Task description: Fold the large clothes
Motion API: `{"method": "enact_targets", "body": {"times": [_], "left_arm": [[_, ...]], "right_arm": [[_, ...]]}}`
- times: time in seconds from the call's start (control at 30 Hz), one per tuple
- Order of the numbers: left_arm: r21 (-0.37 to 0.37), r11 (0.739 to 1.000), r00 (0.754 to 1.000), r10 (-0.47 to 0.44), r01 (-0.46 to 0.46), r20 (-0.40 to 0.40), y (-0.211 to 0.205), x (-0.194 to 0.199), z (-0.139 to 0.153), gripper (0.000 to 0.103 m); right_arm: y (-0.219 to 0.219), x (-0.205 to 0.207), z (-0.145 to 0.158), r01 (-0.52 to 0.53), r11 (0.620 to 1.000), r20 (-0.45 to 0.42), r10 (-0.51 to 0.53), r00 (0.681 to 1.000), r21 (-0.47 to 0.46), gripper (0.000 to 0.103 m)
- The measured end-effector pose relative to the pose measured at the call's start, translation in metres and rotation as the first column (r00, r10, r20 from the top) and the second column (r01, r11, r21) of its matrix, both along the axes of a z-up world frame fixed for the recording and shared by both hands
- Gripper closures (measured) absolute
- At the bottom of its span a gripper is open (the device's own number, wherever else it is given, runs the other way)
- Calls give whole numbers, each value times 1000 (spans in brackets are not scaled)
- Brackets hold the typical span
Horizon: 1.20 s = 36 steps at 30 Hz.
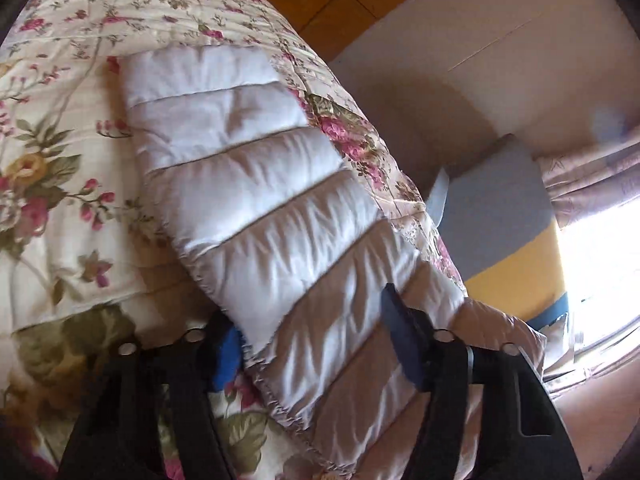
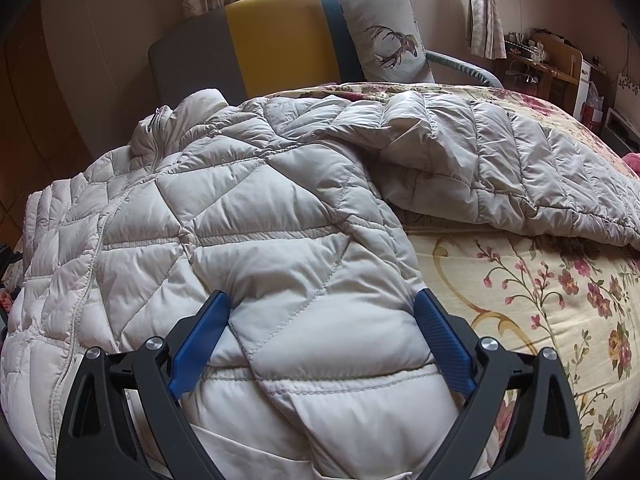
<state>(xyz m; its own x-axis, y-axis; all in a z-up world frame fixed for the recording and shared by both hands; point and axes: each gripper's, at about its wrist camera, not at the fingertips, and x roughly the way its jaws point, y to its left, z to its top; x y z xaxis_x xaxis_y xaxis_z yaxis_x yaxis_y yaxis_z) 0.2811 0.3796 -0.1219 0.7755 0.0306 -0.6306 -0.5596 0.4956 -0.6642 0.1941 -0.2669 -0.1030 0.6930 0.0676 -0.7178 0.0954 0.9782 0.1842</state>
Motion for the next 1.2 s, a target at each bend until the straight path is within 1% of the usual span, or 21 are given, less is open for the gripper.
{"method": "enact_targets", "body": {"times": [0.07,0.1,0.17,0.23,0.3,0.43,0.5,0.6,0.63,0.7,0.73,0.8,0.83,0.87,0.9,0.93,0.97,1.03,1.07,1.17,1.2], "left_arm": [[-31,1000,1000,2,-1,9,5,0,-5,70],[-55,998,1000,2,-1,17,8,-1,-9,74],[-110,994,999,20,-16,36,16,-7,-16,92],[-142,990,998,26,-17,63,20,-16,-18,96],[-138,990,997,27,-16,78,22,-23,-13,98],[-134,991,982,41,-17,185,25,-53,7,98],[-120,993,982,26,-4,187,26,-59,10,98],[-90,996,987,15,-1,159,30,-63,6,98],[-94,995,989,28,-15,146,29,-62,3,96],[-114,993,992,51,-38,116,30,-60,-5,60],[-137,990,988,62,-42,143,30,-59,-7,43],[-124,989,982,103,-84,160,32,-60,-3,41],[-114,989,984,113,-97,135,33,-55,-2,44],[-116,987,987,120,-107,109,35,-51,-1,75],[-131,985,989,122,-110,88,38,-47,-2,92],[-135,984,988,129,-117,86,40,-48,2,95],[-118,983,984,153,-142,94,42,-54,7,97],[-55,979,971,203,-198,124,42,-67,28,99],[-38,977,965,215,-212,148,42,-72,37,99],[1,979,957,199,-204,209,34,-81,67,100],[34,981,958,177,-189,225,26,-81,81,100]], "right_arm": [[0,0,0,0,1000,3,0,1000,7,9],[-1,-1,0,-1,1000,5,0,1000,9,9],[-1,0,0,0,1000,6,0,1000,8,9],[-2,-1,0,-1,1000,6,0,1000,9,9],[-2,-1,0,-1,1000,9,1,1000,16,9],[-4,-1,2,-3,999,13,2,1000,33,9],[-4,-2,2,-2,1000,12,2,1000,31,9],[-4,-3,2,-3,999,13,3,1000,33,9],[-4,-2,2,-3,999,13,3,1000,32,9],[-4,-3,2,-3,1000,14,3,1000,31,9],[-4,-2,2,-3,999,14,3,1000,32,9],[-5,-3,2,-3,999,14,3,1000,32,9],[-5,-3,2,-3,999,14,3,1000,33,9],[-5,-3,2,-3,999,14,3,1000,33,9],[-5,-2,2,-4,999,13,3,1000,34,9],[-4,-2,2,-5,999,13,4,1000,34,9],[-5,-2,2,-5,999,14,4,1000,35,8],[-5,-2,2,-6,999,14,6,1000,37,8],[-5,-3,2,-6,999,13,6,1000,35,8],[-4,-2,2,-10,999,12,9,1000,36,8],[-4,-2,2,-11,999,13,10,1000,39,7]]}}
